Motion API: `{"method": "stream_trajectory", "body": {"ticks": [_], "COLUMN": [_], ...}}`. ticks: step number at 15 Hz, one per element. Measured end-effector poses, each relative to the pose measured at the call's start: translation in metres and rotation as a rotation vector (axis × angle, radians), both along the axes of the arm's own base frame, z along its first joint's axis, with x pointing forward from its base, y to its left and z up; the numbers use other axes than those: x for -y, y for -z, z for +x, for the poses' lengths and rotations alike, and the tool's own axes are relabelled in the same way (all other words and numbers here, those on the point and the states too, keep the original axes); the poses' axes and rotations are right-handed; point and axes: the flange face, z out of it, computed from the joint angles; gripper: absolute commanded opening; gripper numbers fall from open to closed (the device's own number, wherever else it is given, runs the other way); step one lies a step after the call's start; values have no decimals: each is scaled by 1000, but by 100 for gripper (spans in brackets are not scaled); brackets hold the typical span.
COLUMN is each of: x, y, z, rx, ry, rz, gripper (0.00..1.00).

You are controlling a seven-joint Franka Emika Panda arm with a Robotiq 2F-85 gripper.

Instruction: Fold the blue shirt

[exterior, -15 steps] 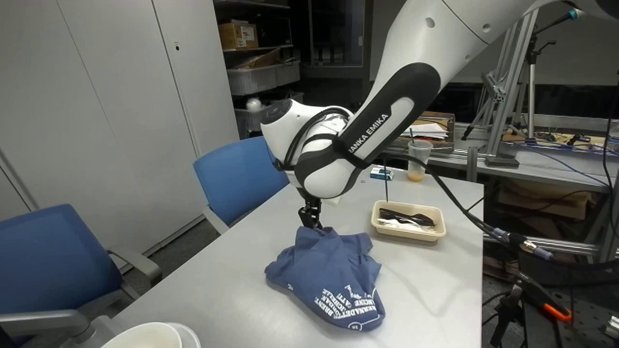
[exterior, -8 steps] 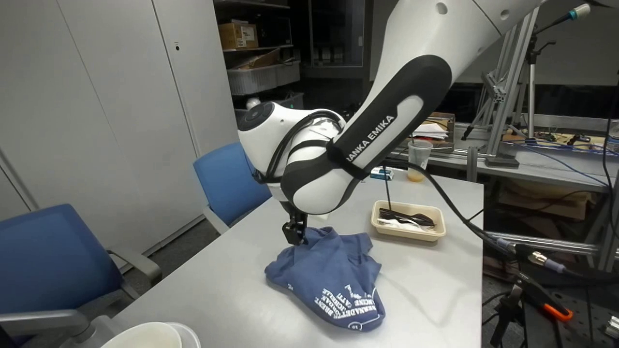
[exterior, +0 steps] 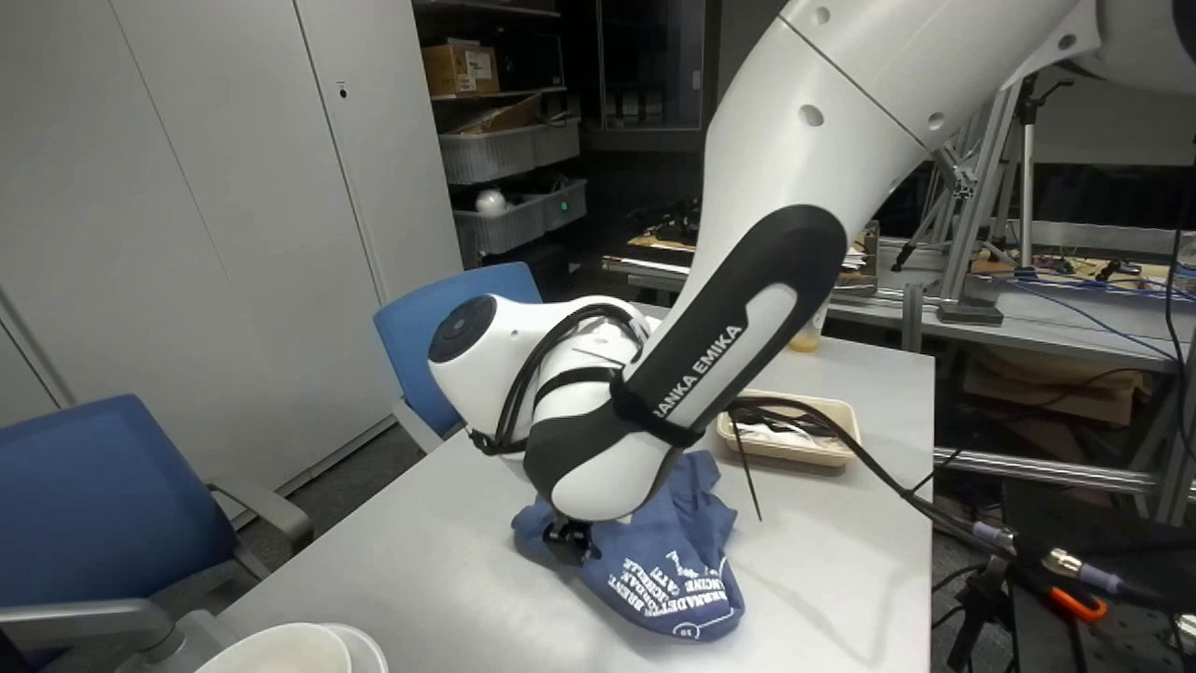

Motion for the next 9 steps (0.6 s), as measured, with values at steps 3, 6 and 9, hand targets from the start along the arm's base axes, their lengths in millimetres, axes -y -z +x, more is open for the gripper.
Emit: {"method": "stream_trajectory", "body": {"ticks": [3, 6, 9], "x": [-20, -36, -46], "y": [21, 33, 44], "z": [-4, -4, -1], "rx": [-24, -40, -42], "ry": [-31, -51, -56], "rz": [-10, -26, -45], "gripper": [77, 75, 50]}}
